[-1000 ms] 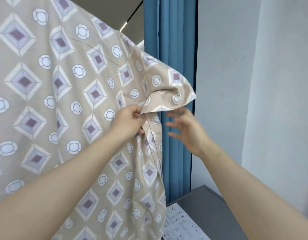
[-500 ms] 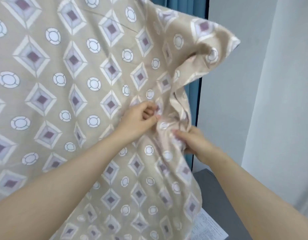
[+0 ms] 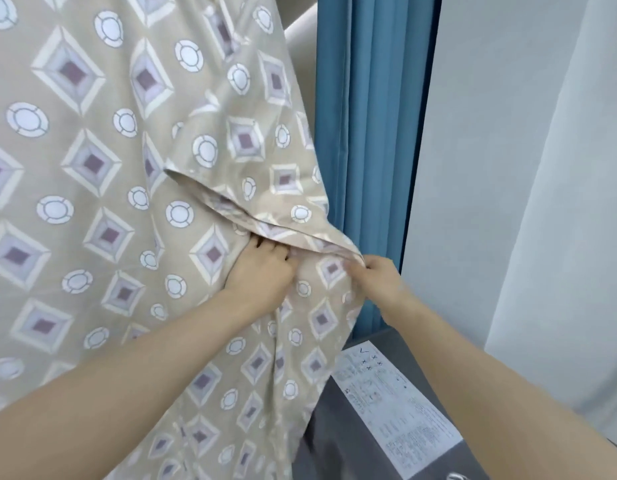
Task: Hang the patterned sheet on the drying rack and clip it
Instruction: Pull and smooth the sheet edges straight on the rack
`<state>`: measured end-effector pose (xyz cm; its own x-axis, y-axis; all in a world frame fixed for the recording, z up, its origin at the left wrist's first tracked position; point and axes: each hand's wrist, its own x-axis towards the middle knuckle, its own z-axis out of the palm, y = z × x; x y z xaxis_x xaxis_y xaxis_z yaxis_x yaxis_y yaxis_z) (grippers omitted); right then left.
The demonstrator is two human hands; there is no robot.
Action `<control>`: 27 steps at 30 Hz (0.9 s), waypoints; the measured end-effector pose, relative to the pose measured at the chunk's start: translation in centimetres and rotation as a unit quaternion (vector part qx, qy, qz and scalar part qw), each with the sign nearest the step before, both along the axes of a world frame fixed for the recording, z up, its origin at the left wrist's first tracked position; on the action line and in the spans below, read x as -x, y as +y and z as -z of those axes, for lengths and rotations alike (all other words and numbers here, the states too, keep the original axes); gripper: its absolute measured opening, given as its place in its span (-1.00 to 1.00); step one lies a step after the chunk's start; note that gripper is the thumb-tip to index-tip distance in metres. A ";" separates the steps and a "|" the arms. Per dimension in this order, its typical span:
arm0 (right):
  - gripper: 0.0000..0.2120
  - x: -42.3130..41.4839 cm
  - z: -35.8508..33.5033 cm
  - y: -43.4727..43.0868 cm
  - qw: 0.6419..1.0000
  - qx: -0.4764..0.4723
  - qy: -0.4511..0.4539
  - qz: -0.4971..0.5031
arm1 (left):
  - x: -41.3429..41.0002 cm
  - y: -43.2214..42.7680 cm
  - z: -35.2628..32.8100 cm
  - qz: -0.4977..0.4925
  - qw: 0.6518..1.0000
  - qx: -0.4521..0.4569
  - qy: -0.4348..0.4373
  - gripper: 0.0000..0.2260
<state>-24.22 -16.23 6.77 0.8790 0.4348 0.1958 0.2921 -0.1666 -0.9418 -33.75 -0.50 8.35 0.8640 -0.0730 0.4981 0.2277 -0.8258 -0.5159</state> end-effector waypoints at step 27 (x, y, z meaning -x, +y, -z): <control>-0.60 4.2 8.2 -0.1 0.931 -0.149 0.255 -0.214 | 3.3 -2.1 12.7 0.085 0.942 0.323 -0.019 -0.49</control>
